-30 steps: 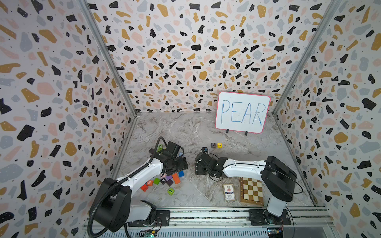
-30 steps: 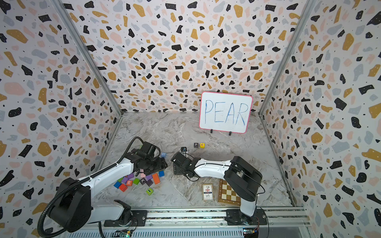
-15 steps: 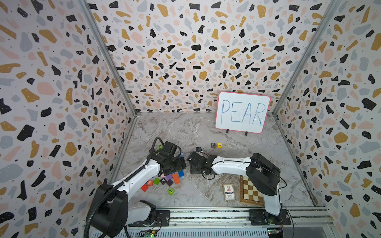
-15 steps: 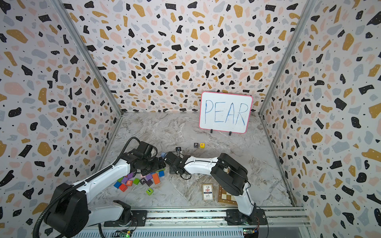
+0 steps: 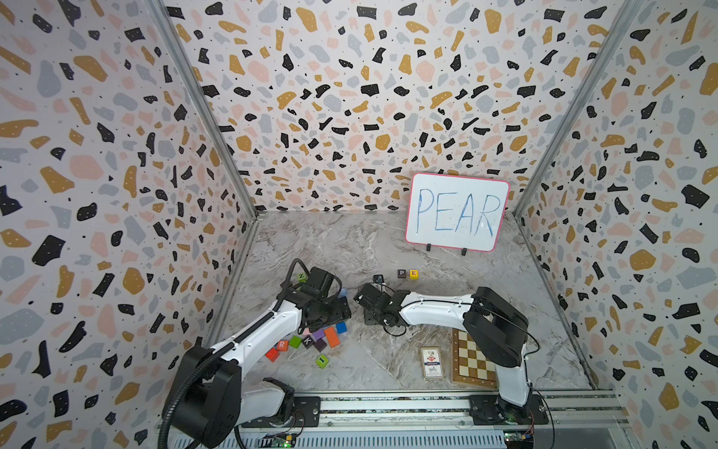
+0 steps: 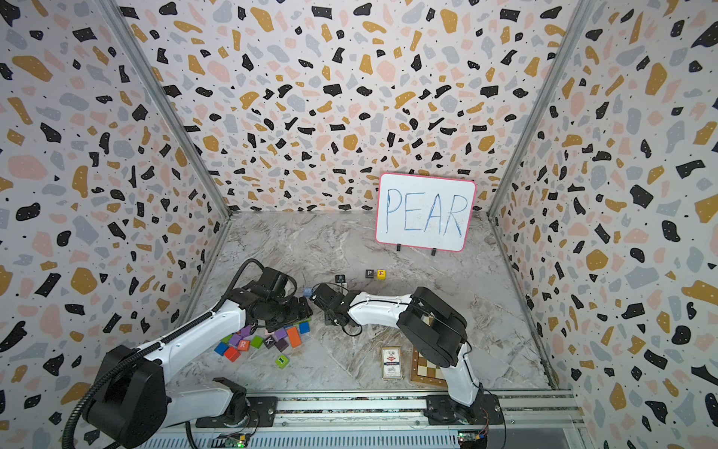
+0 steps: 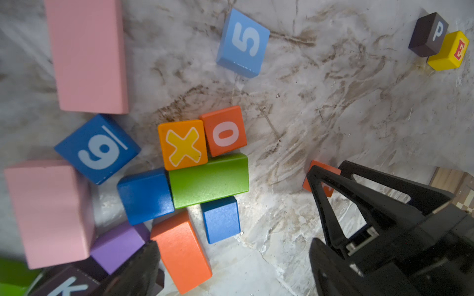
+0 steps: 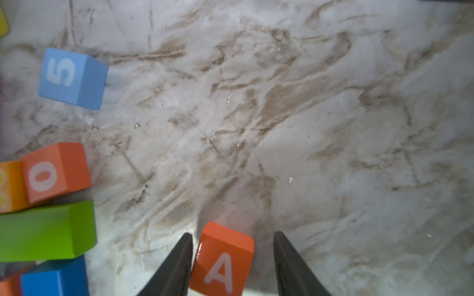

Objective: Spell the uppercase word “pear” with letter blocks
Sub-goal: Pick up the letter block from the center of the board.

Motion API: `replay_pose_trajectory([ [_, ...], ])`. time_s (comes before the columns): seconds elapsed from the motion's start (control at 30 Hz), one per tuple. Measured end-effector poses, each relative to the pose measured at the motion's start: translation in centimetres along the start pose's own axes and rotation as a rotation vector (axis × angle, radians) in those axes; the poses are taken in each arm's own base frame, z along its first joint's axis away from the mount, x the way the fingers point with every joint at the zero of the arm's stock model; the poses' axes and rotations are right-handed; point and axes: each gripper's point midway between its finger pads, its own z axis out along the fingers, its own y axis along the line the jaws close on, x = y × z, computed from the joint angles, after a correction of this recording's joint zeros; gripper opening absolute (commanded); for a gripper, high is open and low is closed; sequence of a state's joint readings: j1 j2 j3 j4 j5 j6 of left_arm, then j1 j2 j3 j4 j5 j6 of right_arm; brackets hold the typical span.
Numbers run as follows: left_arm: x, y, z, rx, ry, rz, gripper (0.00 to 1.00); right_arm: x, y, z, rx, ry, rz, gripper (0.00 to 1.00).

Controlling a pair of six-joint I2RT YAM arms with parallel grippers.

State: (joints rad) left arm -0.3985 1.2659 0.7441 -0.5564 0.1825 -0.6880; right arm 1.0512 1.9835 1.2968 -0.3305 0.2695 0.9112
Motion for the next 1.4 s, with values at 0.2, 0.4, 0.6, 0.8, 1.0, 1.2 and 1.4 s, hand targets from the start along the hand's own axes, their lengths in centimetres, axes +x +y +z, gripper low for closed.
replay_pose_trajectory([
  [0.2, 0.0, 0.0, 0.0, 0.0, 0.0, 0.0, 0.91, -0.01, 0.0, 0.0, 0.0, -0.001, 0.0, 0.45],
  [0.4, 0.01, 0.01, 0.0, 0.0, 0.0, 0.0, 0.91, -0.04, -0.01, 0.0, 0.001, -0.002, 0.001, 0.4],
  [0.6, 0.01, 0.01, 0.0, 0.0, 0.0, 0.0, 0.91, -0.06, -0.24, 0.05, 0.01, -0.008, -0.001, 0.35],
  [0.8, 0.01, 0.02, 0.0, -0.001, 0.0, -0.001, 0.94, -0.12, -0.29, 0.07, 0.012, -0.012, -0.004, 0.34],
  [1.0, 0.1, 0.07, 0.0, -0.003, 0.004, -0.001, 0.98, -0.18, -0.3, 0.07, 0.01, -0.018, -0.005, 0.34],
  [1.2, 0.28, 0.22, -0.01, -0.009, 0.012, 0.001, 0.99, -0.2, -0.47, -0.15, 0.012, -0.022, -0.012, 0.33],
  [1.4, 0.19, -0.38, -0.48, 0.012, 0.016, 0.013, 0.99, -0.54, -0.8, -0.61, 0.012, -0.035, -0.014, 0.32],
])
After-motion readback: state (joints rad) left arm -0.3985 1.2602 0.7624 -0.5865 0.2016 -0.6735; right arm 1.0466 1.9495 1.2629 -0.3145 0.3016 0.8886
